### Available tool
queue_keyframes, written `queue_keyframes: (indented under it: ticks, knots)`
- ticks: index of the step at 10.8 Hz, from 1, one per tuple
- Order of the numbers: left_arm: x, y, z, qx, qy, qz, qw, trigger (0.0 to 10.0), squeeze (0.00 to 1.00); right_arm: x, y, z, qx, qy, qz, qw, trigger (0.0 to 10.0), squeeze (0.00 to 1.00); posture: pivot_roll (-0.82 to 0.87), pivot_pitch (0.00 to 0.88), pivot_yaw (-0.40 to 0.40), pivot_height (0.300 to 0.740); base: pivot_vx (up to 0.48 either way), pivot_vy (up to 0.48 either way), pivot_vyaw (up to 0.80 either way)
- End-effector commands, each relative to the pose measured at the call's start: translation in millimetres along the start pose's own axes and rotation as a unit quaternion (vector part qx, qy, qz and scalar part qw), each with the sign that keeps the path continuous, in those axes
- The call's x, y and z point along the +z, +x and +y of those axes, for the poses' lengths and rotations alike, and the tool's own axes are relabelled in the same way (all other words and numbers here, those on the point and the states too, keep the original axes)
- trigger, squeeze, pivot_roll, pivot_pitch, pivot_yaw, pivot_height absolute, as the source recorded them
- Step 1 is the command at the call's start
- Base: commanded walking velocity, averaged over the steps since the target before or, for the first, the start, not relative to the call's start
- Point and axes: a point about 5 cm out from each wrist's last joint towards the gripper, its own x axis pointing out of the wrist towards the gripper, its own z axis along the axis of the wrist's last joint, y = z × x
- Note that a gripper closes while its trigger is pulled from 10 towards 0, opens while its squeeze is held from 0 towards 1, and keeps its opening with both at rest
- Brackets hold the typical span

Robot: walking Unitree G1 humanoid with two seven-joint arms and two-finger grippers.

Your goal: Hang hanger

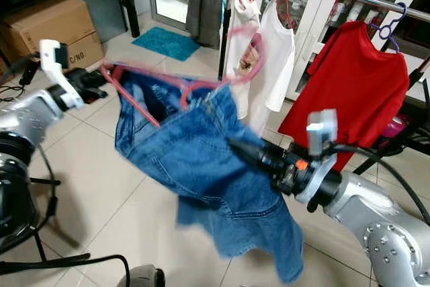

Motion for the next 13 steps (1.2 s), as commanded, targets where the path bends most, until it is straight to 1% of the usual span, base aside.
queue_keyframes:
  ticks: [1,2,3,4,5,6,7,8,9,10,11,12,13]
  knots:
    - [-7,-9.2,9.4,0.042,-0.005,0.009,0.999,0.0,0.0,19,-5.0,2.1,0.003,-0.017,-0.049,0.999,0.0,0.0,0.04,0.0,-0.039,0.74,0.0,0.0,0.0]
    - [-17,-3.3,4.4,0.032,-0.007,0.024,0.999,0.0,0.0,20,0.0,4.5,0.009,-0.004,-0.074,0.997,0.0,0.0,0.04,0.001,-0.038,0.74,0.0,0.0,0.0]
    - [-30,7.2,-6.6,0.003,-0.025,0.048,0.999,0.0,0.0,22,9.0,2.2,-0.01,0.003,-0.108,0.994,0.0,0.0,0.04,0.005,-0.033,0.74,0.0,0.0,0.0]
    - [-40,16.2,-17.7,-0.021,-0.007,0.07,0.997,0.9,0.0,21,16.3,-3.5,-0.05,-0.001,-0.112,0.992,0.0,0.0,0.04,0.008,-0.028,0.74,0.0,0.0,0.0]
    - [-46,23.0,-27.1,-0.034,0.03,0.07,0.997,0.5,0.0,14,20.0,-11.7,-0.094,-0.011,-0.09,0.991,0.0,0.0,0.04,0.016,-0.026,0.74,0.0,0.0,0.0]
    - [-51,27.6,-38.3,-0.059,0.047,0.063,0.995,1.1,0.0,8,21.9,-17.5,-0.127,-0.017,-0.084,0.988,0.0,0.0,0.04,0.019,-0.026,0.74,0.0,0.0,0.0]
    - [-57,29.0,-50.0,-0.066,0.08,0.062,0.993,10.0,0.0,6,24.0,-20.1,-0.153,-0.019,-0.09,0.984,0.0,0.0,0.04,0.022,-0.024,0.74,0.0,0.0,0.0]
    - [-60,25.4,-56.5,-0.069,0.102,0.058,0.991,10.0,1.0,4,26.0,-20.7,-0.165,-0.021,-0.09,0.982,0.0,0.0,0.03,0.022,-0.019,0.74,0.0,0.0,0.0]
    - [-59,15.2,-57.3,-0.029,0.116,0.033,0.992,10.0,1.0,4,30.2,-18.9,-0.17,-0.027,-0.088,0.981,0.0,0.0,0.03,0.034,-0.018,0.74,0.0,0.0,0.0]
    - [-60,4.0,-52.5,0.016,0.14,0.021,0.99,10.0,1.0,0,30.6,-19.0,-0.176,-0.028,-0.085,0.98,0.0,0.0,0.03,0.037,-0.012,0.74,0.0,0.0,0.0]
    - [-60,-3.1,-51.9,0.039,0.144,0.003,0.989,10.0,1.0,-3,29.6,-20.3,-0.184,-0.034,-0.075,0.979,0.0,0.0,0.03,0.038,-0.011,0.74,0.0,0.0,0.0]
    - [-60,-16.7,-52.3,0.044,0.137,0.003,0.99,10.0,1.0,-9,27.8,-23.3,-0.198,-0.027,-0.055,0.978,0.0,0.0,0.04,0.048,-0.011,0.74,0.0,0.0,0.0]
    - [-56,-25.3,-53.8,0.036,0.139,0.006,0.99,10.0,1.0,-11,27.8,-25.9,-0.21,-0.036,-0.044,0.976,0.0,0.0,0.04,0.049,-0.007,0.74,0.0,0.0,0.0]
